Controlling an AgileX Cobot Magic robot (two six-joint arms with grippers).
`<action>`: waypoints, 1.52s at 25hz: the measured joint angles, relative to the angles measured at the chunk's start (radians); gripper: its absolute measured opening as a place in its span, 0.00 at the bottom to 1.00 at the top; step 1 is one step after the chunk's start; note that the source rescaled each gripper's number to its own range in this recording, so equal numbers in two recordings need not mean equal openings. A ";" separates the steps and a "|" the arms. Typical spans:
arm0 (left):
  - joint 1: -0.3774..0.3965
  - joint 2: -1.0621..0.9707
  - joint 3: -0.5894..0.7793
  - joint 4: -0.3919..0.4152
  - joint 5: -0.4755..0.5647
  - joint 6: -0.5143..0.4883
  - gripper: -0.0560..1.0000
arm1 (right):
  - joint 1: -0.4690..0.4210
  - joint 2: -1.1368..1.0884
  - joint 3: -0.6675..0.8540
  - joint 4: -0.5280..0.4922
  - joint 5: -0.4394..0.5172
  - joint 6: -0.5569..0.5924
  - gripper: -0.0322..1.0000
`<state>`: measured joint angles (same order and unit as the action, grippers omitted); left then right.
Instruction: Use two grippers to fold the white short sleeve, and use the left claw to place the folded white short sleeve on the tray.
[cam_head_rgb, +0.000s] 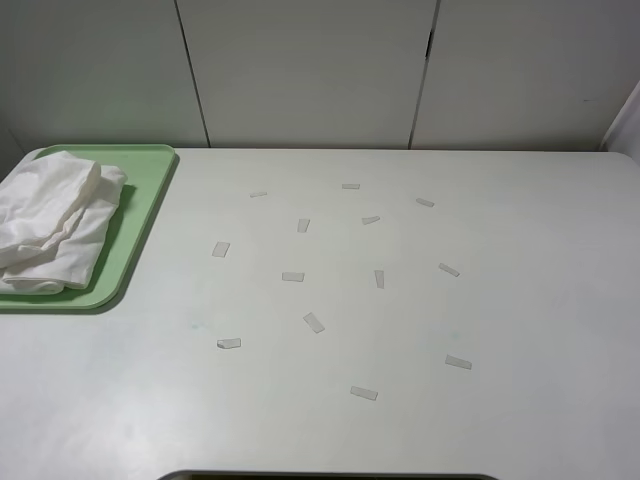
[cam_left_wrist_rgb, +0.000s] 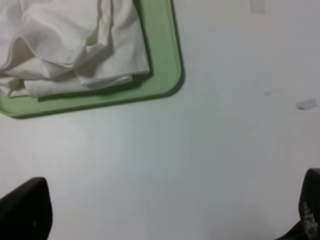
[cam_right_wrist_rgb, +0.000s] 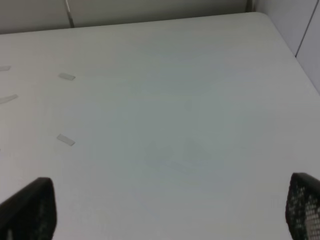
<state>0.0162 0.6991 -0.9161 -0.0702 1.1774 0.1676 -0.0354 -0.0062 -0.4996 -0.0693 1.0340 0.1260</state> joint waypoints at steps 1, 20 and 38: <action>0.000 -0.033 0.018 -0.002 0.000 0.000 0.98 | 0.000 0.000 0.000 0.000 0.000 0.000 1.00; 0.000 -0.636 0.293 -0.006 -0.001 0.003 0.98 | 0.000 0.000 0.000 0.000 0.000 0.001 1.00; 0.000 -0.706 0.412 -0.021 -0.069 -0.011 0.98 | 0.000 0.000 0.000 0.000 0.000 0.001 1.00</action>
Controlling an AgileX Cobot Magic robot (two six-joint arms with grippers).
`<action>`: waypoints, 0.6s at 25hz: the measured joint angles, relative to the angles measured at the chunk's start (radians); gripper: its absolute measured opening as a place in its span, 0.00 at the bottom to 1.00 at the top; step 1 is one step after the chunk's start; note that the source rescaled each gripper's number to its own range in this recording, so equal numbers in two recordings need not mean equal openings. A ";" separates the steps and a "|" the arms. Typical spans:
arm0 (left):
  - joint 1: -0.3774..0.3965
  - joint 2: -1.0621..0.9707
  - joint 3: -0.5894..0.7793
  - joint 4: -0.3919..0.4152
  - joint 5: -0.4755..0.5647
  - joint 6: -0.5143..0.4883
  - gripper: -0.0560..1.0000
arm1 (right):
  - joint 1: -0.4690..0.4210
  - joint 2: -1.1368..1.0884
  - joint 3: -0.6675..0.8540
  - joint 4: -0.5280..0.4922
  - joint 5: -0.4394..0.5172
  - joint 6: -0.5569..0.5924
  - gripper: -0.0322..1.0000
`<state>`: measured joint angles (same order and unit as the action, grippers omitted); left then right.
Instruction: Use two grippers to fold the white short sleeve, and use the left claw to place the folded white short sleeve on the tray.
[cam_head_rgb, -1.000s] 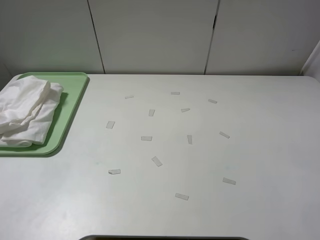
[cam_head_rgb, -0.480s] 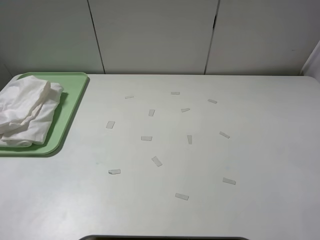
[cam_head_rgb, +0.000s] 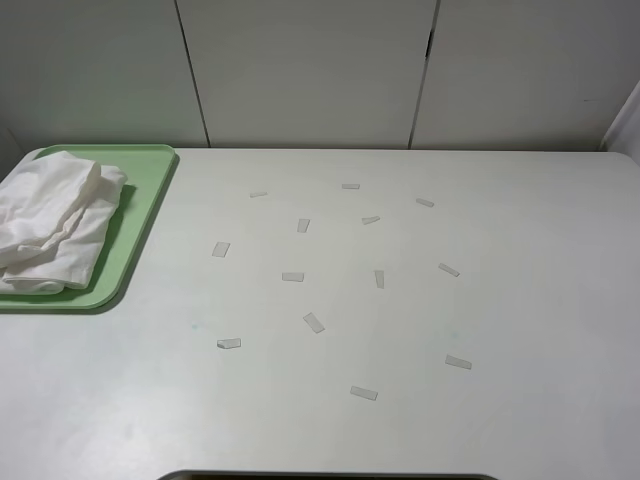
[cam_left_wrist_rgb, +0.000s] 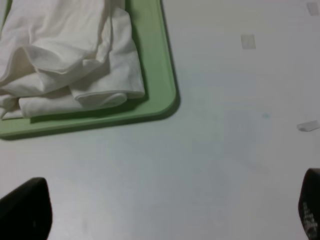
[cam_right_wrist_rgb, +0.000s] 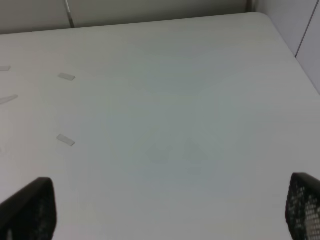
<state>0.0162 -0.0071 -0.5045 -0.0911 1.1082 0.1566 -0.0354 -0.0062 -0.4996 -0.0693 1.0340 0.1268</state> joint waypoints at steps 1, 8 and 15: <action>0.000 0.000 0.012 -0.001 -0.018 0.000 0.98 | 0.000 0.000 0.000 0.000 0.000 0.000 1.00; 0.000 0.000 0.020 -0.007 -0.033 0.000 0.98 | 0.000 0.000 0.000 0.000 0.000 0.000 1.00; 0.000 0.000 0.020 -0.006 -0.037 -0.001 0.98 | 0.000 0.000 0.000 0.000 0.000 0.000 1.00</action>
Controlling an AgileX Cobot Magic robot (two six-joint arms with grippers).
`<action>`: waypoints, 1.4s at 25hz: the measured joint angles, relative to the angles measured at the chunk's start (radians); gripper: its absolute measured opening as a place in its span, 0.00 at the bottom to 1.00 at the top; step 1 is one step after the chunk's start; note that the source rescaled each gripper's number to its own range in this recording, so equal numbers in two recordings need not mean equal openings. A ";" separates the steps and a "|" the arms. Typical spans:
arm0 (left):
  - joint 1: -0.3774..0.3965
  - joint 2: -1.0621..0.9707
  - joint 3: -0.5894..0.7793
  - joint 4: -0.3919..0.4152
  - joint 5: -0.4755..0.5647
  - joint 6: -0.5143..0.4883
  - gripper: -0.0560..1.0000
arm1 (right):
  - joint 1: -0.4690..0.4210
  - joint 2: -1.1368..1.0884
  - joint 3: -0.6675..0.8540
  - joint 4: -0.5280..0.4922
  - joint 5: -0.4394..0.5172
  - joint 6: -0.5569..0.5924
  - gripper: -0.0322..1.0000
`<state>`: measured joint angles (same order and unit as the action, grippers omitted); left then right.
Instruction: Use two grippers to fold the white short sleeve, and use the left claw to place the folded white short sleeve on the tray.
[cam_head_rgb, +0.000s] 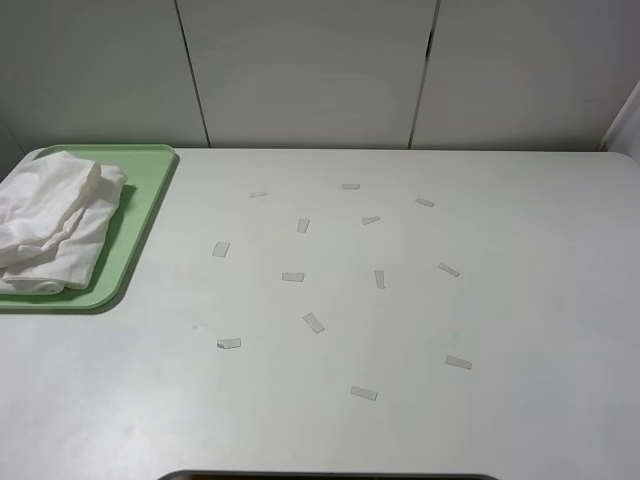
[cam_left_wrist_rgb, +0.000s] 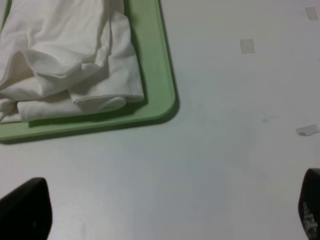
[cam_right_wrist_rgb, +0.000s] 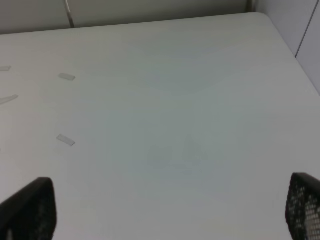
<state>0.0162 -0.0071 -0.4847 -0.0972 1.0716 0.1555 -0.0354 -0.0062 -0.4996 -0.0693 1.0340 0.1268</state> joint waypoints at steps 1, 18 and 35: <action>0.000 0.000 0.000 0.000 0.000 0.000 0.98 | 0.000 0.000 0.000 0.000 0.000 0.000 1.00; 0.000 0.000 0.000 0.000 0.000 -0.003 0.98 | 0.000 0.000 0.000 0.000 0.000 0.000 1.00; 0.000 0.000 0.000 0.000 0.000 -0.003 0.98 | 0.000 0.000 0.000 0.000 0.000 0.000 1.00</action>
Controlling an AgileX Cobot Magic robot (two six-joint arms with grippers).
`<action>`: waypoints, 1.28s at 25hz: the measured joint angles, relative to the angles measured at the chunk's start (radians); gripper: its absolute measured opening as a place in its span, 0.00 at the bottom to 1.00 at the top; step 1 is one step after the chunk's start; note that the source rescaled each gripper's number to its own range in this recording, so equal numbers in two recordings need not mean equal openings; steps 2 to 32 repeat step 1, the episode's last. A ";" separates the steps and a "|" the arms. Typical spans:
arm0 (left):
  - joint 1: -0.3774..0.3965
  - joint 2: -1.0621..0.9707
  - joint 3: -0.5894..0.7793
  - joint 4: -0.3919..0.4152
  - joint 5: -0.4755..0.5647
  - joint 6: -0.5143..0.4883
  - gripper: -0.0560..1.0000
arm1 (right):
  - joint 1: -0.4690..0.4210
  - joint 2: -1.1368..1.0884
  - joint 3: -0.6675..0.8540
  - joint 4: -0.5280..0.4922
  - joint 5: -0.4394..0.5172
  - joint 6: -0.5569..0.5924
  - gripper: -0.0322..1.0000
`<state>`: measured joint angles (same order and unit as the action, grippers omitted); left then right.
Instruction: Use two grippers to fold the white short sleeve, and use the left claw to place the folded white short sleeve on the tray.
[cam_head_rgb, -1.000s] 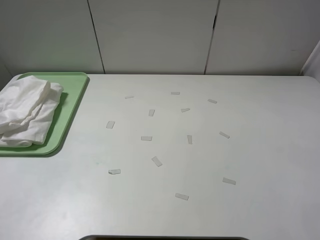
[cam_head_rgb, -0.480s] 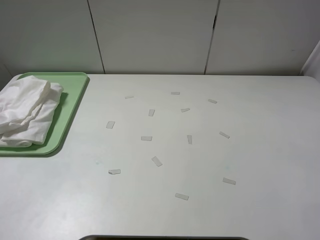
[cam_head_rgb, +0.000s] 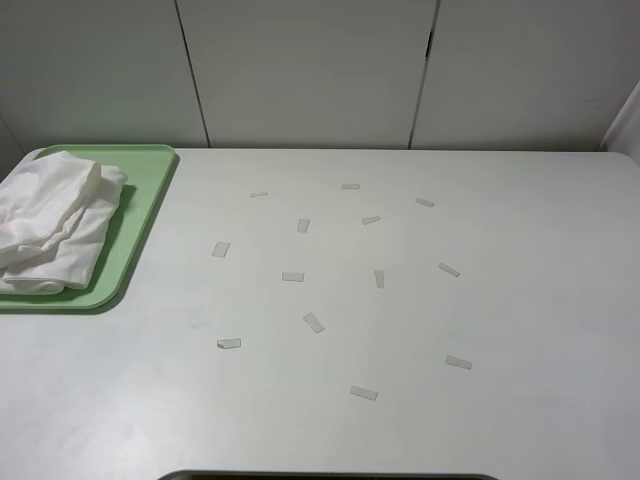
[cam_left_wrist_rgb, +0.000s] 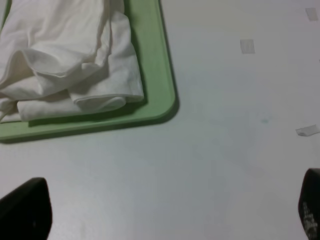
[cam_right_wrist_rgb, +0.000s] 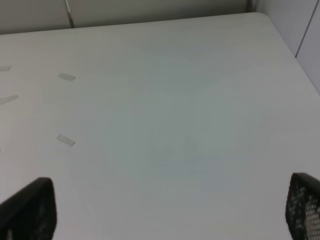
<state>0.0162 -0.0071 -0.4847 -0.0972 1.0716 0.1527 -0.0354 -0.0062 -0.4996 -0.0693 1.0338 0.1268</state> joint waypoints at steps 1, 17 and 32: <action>0.000 0.000 0.000 0.000 0.000 0.000 0.98 | 0.000 0.000 0.000 0.000 0.000 0.000 1.00; 0.000 0.000 0.000 0.000 0.000 0.000 0.98 | 0.000 0.000 0.000 0.000 0.000 0.000 1.00; 0.000 0.000 0.000 0.000 0.000 0.000 0.98 | 0.000 0.000 0.000 0.000 0.000 0.000 1.00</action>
